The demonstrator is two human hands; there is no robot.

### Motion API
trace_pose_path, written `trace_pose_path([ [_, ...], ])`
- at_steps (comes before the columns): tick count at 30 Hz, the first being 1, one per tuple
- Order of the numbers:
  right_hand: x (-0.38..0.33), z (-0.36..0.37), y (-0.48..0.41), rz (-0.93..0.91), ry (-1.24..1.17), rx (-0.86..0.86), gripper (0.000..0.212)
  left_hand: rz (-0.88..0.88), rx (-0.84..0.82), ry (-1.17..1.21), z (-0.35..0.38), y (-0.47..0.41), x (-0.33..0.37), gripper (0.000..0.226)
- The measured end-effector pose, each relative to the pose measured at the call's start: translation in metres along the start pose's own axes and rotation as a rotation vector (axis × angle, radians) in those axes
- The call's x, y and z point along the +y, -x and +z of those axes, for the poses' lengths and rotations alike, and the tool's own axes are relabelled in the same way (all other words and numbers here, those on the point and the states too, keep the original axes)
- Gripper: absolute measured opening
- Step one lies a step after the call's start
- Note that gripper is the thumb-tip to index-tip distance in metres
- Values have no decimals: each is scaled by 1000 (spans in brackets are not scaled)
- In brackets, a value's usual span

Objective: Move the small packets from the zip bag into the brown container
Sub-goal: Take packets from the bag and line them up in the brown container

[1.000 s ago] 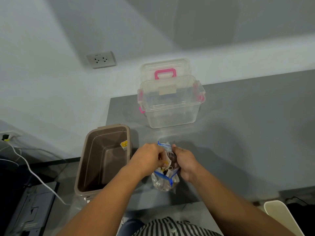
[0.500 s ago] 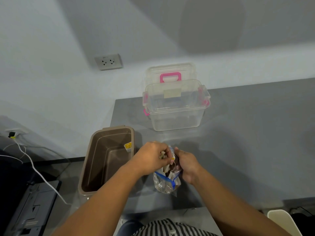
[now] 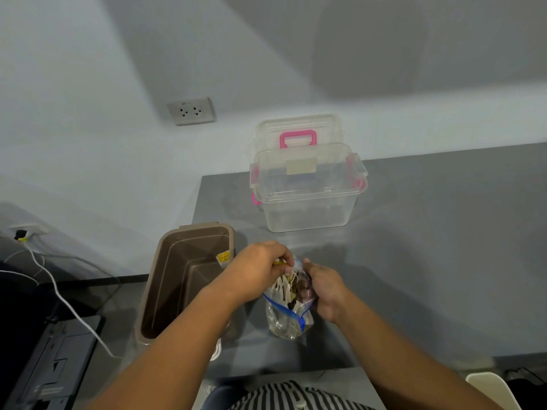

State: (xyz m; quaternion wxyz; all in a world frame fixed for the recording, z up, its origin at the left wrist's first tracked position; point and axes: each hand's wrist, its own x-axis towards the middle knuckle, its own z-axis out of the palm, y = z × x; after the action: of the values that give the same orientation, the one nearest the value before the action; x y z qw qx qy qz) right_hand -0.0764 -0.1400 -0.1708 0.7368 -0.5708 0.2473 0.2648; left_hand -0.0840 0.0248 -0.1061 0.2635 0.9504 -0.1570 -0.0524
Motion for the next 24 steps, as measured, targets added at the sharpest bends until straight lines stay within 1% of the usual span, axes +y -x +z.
trace_pose_path([
  [2, -1, 0, -1, 18, 10, -8, 40, 26, 54, 31, -3, 0, -3, 12],
  [4, -3, 0, -1, 38, 2, -19, 40, 39, 109, 125, -6, 1, -6, 11],
  [8, -4, 2, -2, 55, 12, -36, 42, -35, 181, 255, -11, 4, -8, 13],
  [10, -3, 3, -3, 50, 24, -44, 42, -79, 176, 282, -11, 5, -8, 21],
  [12, -3, 2, -4, 44, 42, -62, 43, -92, 126, 260, -10, 5, -8, 27],
  [14, -5, 2, -2, 34, 47, -80, 42, -82, 68, 209, -10, 7, -8, 28],
  [16, -6, 3, 0, 23, 52, -97, 42, -75, 46, 173, -10, 9, -7, 26],
  [20, -8, 4, 3, 13, 61, -113, 43, -101, 59, 189, -12, 13, -2, 28],
  [24, -9, 6, 4, 11, 47, -116, 43, -89, 95, 180, -18, 17, -4, 28],
])
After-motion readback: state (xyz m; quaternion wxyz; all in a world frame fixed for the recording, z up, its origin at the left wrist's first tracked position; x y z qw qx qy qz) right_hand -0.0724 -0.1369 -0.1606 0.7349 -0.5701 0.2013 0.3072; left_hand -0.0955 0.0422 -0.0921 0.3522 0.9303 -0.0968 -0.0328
